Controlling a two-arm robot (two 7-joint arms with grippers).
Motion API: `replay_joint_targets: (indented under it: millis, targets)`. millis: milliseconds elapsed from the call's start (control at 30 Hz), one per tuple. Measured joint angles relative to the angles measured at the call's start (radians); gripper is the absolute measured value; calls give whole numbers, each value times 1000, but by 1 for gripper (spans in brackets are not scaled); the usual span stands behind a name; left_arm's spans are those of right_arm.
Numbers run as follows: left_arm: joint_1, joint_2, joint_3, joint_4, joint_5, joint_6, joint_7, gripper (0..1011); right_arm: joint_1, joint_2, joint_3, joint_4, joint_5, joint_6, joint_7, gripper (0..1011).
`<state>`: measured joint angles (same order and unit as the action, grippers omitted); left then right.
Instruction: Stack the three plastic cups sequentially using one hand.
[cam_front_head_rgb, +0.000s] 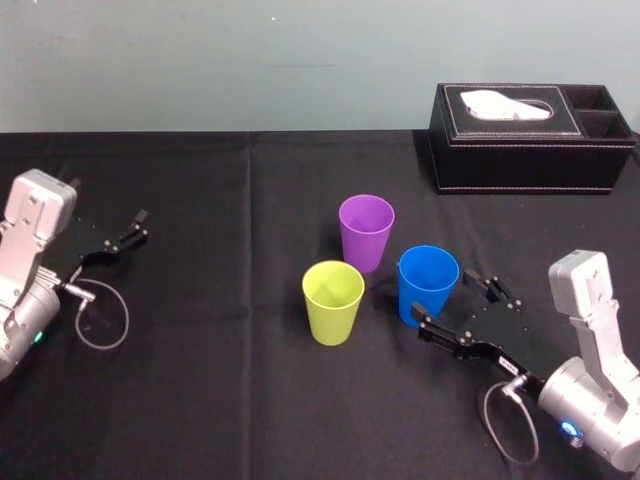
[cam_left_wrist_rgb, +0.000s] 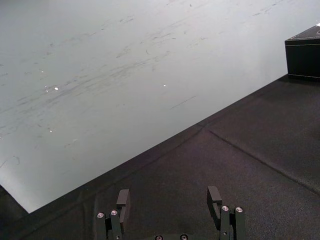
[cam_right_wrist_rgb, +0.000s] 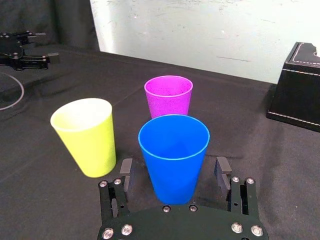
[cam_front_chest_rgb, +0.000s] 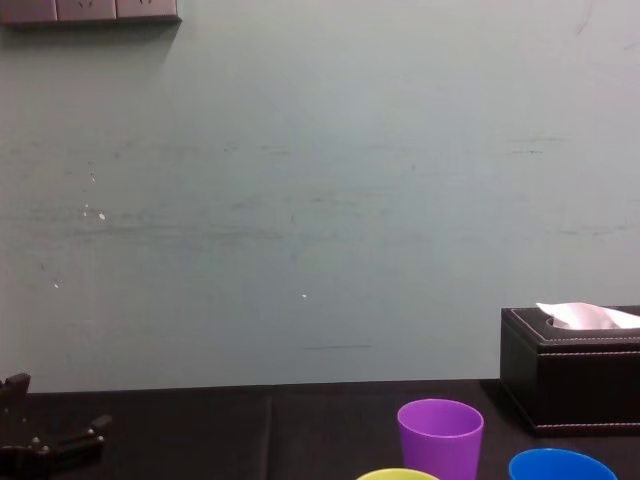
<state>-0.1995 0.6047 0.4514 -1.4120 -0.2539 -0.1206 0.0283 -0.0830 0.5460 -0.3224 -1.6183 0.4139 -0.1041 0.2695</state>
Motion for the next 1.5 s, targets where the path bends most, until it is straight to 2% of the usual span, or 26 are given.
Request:
replay_joint_targets:
  millis: [700,1133,1500]
  targets:
    - [0,0,0,0,0,0,0,1011,102,-86,2,96,-56,38,44,1003]
    - [0,0,0,0,0,0,0,1011,123,-134,10,128,-77,56,64,1003]
    - [0,0,0,0,0,0,0,1011,123,-135,11,129,-79,56,64,1003]
